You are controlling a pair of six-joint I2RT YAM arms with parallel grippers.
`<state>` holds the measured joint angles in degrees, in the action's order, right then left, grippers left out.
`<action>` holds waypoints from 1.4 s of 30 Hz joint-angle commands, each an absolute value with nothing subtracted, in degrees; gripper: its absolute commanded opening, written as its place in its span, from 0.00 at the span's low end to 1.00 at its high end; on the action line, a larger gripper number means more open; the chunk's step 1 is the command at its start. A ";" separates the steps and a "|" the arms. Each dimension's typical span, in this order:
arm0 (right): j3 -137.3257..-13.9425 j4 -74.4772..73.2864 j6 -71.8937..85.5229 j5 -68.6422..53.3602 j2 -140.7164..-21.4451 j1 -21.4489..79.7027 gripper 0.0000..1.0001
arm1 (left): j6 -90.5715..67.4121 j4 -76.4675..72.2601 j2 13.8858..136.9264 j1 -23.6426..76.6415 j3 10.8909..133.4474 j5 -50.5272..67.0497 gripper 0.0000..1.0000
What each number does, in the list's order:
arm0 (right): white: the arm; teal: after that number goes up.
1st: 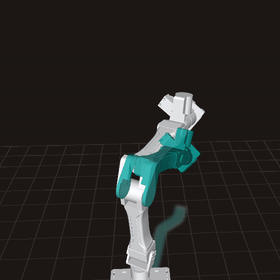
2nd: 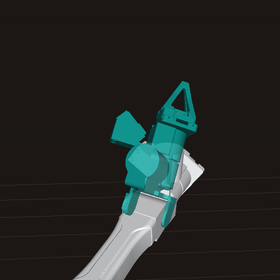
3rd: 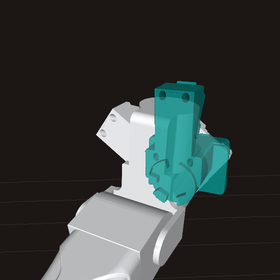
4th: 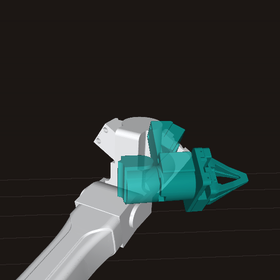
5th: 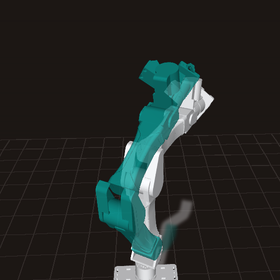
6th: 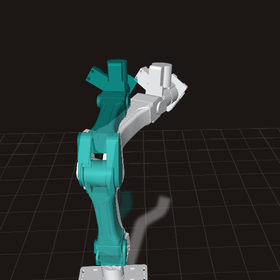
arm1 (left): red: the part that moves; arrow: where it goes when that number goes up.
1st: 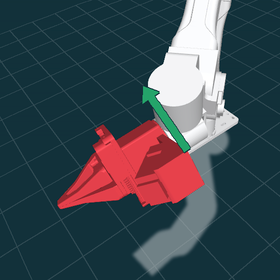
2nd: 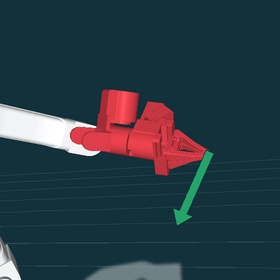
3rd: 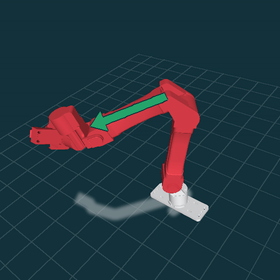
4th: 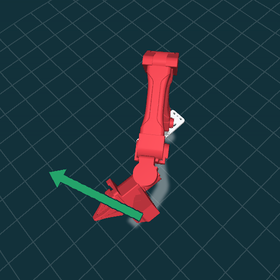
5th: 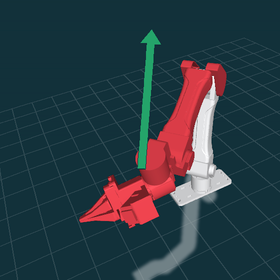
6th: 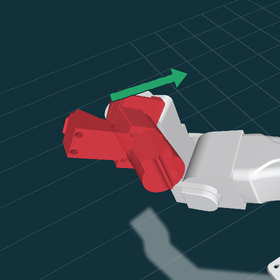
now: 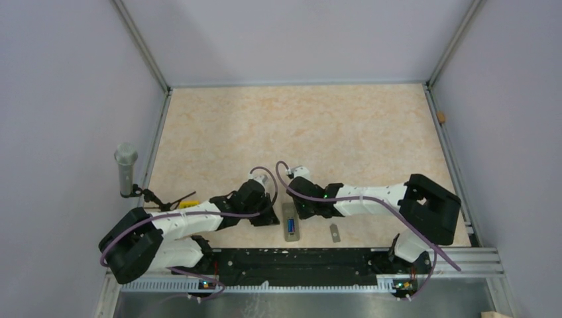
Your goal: Load the batteries into the remote control
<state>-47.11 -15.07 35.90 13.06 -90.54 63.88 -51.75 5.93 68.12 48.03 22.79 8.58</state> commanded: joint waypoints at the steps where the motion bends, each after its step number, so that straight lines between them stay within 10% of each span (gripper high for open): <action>1: -51.55 -14.71 33.03 13.62 -92.24 62.33 0.08 | -51.76 6.73 67.50 48.05 21.14 10.24 0.17; 18: -50.70 -32.75 32.18 20.31 -76.59 60.36 0.37 | -48.23 10.32 63.72 48.09 22.94 10.08 0.42; 42: -40.34 -39.25 43.90 15.23 -69.78 60.37 0.39 | -43.86 13.44 50.03 47.99 24.41 11.95 0.54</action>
